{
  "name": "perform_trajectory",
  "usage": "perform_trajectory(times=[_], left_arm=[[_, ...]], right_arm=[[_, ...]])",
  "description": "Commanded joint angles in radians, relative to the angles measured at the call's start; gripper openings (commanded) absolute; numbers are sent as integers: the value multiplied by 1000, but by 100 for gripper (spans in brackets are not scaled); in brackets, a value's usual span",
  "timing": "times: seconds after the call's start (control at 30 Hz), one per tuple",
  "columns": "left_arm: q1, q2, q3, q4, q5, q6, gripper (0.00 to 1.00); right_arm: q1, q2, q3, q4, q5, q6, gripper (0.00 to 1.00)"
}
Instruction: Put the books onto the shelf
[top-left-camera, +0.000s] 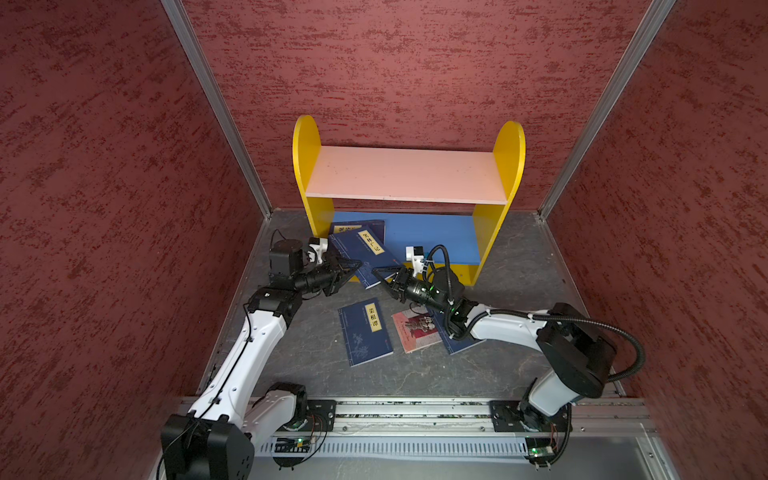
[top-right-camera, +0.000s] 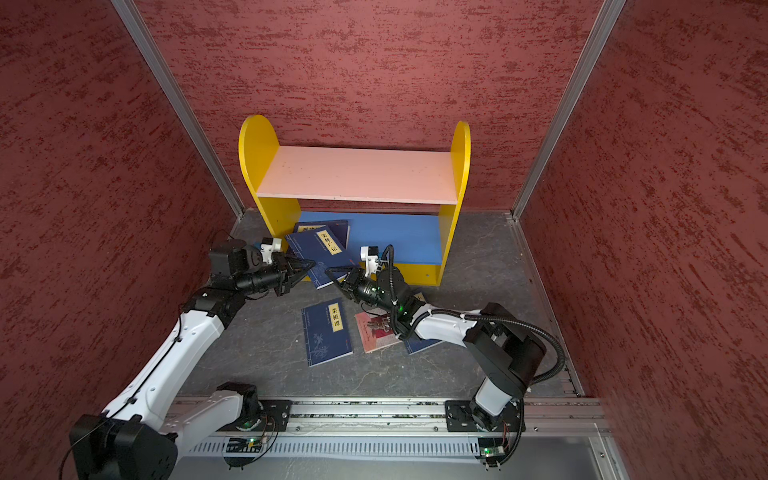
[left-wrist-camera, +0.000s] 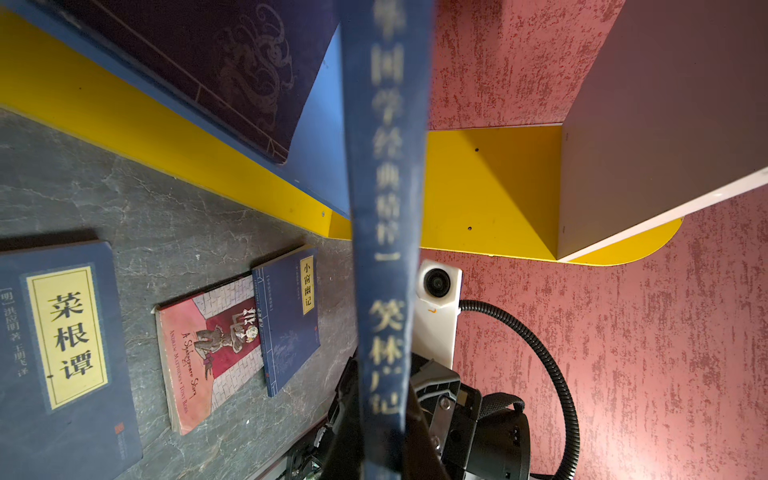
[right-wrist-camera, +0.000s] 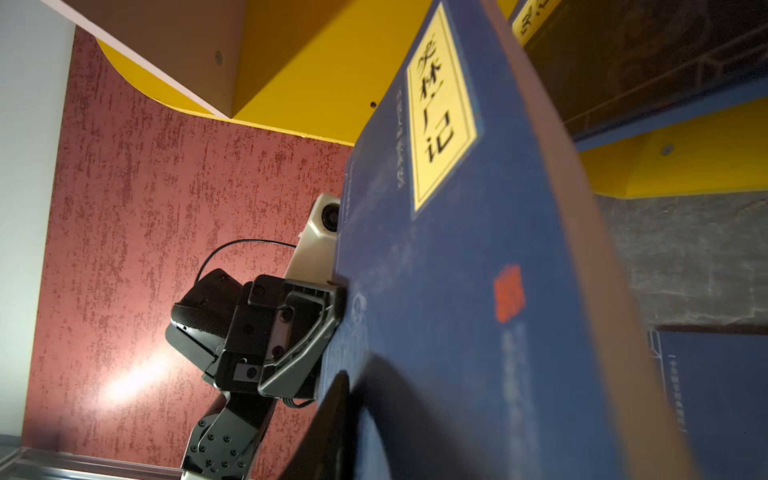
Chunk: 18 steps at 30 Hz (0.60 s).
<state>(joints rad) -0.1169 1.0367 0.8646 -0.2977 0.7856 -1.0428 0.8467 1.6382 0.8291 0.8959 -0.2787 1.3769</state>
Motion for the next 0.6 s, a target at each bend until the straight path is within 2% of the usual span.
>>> perform_trajectory(times=[0.0,0.17,0.23,0.4,0.5,0.57], left_arm=[[2,-33,-1,32,23,13,0],[9,-42,-5,12,17,52,1],[15,-46,-6,6,18,70,10],[63,-56,-8,-20,37,126,46],[116,-60,-20,-25,70,149,58],[149,-58,-32,-21,97,154,60]], right_arm=[[-9,19,24,74,4,8,18],[-26,8,27,64,-37,1,9],[-33,-3,30,43,-62,-8,8],[-57,-60,22,-34,-130,-46,7],[-73,-107,26,-110,-175,-87,7],[-81,-133,33,-165,-206,-115,7]])
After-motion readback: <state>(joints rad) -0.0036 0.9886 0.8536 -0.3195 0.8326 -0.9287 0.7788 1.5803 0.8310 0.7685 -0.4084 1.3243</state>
